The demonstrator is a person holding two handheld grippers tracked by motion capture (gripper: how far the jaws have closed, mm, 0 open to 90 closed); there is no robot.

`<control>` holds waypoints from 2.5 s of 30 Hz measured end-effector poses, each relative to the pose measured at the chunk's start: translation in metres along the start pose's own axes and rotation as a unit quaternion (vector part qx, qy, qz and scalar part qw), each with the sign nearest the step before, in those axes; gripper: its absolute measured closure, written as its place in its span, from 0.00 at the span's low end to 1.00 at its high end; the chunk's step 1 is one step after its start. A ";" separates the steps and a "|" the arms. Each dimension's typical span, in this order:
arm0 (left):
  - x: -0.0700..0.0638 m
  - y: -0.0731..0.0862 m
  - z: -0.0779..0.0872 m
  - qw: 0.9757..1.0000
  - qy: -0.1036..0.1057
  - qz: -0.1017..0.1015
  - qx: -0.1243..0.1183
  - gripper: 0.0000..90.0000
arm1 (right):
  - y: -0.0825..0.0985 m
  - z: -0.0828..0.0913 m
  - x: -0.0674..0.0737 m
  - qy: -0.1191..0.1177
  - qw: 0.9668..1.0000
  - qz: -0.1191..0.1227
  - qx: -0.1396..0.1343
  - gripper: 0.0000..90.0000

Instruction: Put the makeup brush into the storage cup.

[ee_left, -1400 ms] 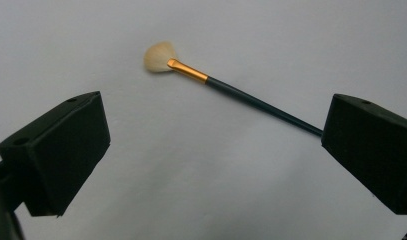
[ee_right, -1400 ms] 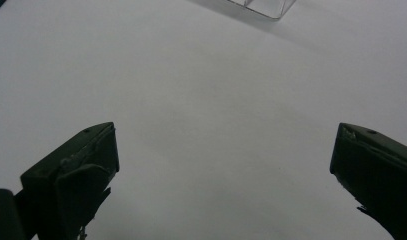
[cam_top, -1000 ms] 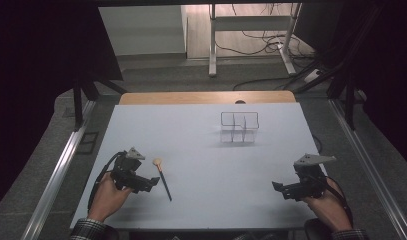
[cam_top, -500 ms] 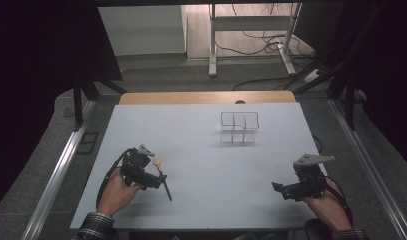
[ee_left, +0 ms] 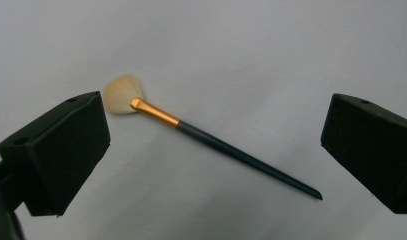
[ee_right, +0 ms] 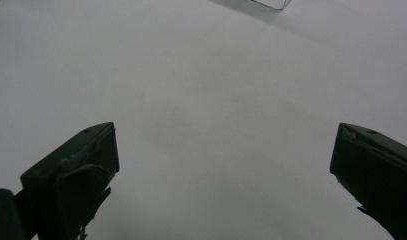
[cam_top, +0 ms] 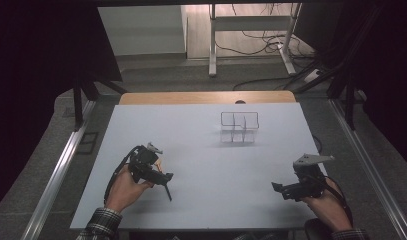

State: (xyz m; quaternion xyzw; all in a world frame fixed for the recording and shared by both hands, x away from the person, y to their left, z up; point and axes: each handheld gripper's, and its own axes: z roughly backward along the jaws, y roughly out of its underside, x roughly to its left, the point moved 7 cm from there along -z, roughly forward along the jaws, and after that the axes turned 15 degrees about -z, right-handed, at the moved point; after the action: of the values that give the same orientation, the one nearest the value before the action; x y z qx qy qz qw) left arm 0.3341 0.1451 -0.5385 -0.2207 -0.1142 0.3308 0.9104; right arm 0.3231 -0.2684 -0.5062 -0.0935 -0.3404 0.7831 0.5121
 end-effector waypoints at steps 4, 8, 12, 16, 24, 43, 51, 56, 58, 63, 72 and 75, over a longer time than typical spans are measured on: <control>-0.001 -0.004 -0.002 1.000 -0.001 -0.002 0.005 0.00 | 0.000 0.000 0.000 0.000 1.000 0.000 0.001 0.00; -0.001 -0.004 -0.006 1.000 -0.005 -0.001 0.014 0.00 | 0.001 0.000 0.000 0.000 1.000 0.001 0.003 0.00; 0.002 0.001 -0.012 1.000 -0.006 0.007 0.022 0.01 | 0.001 -0.001 0.001 0.002 1.000 0.007 0.005 0.00; 0.001 0.005 -0.017 1.000 -0.001 0.014 0.027 0.02 | 0.001 -0.001 0.001 0.002 1.000 0.006 0.007 0.00; 0.001 0.012 -0.028 0.999 0.003 0.022 0.040 0.03 | 0.001 -0.002 0.001 0.001 1.000 0.008 0.008 0.00; -0.004 0.021 -0.041 0.996 0.007 0.017 0.085 0.17 | 0.002 -0.002 0.002 0.000 1.000 0.011 0.011 0.01; -0.006 0.021 -0.035 0.996 0.017 0.021 0.082 0.52 | 0.002 -0.002 0.002 0.000 1.000 0.011 0.012 0.01; -0.005 0.024 -0.031 0.995 0.029 0.027 0.092 0.93 | 0.003 -0.002 0.002 -0.001 1.000 0.009 0.013 0.01; -0.005 0.023 -0.031 0.995 0.029 0.027 0.092 0.93 | 0.003 -0.002 0.003 -0.003 1.000 0.010 0.014 0.01; -0.006 0.022 -0.031 0.995 0.018 0.010 0.094 0.93 | 0.003 -0.003 0.003 -0.005 1.000 0.013 0.014 0.01; -0.005 0.020 -0.019 0.997 0.035 0.007 0.062 0.93 | 0.003 -0.003 0.003 -0.007 1.000 0.014 0.014 0.01; -0.006 0.019 -0.016 0.998 0.044 0.001 0.052 0.93 | 0.003 -0.003 0.003 -0.008 1.000 0.013 0.013 0.01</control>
State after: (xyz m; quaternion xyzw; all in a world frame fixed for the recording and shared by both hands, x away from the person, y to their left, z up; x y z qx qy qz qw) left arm 0.3251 0.1492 -0.5618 -0.1881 -0.0564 0.3269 0.9244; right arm 0.3211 -0.2653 -0.5094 -0.0853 -0.3327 0.7949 0.5002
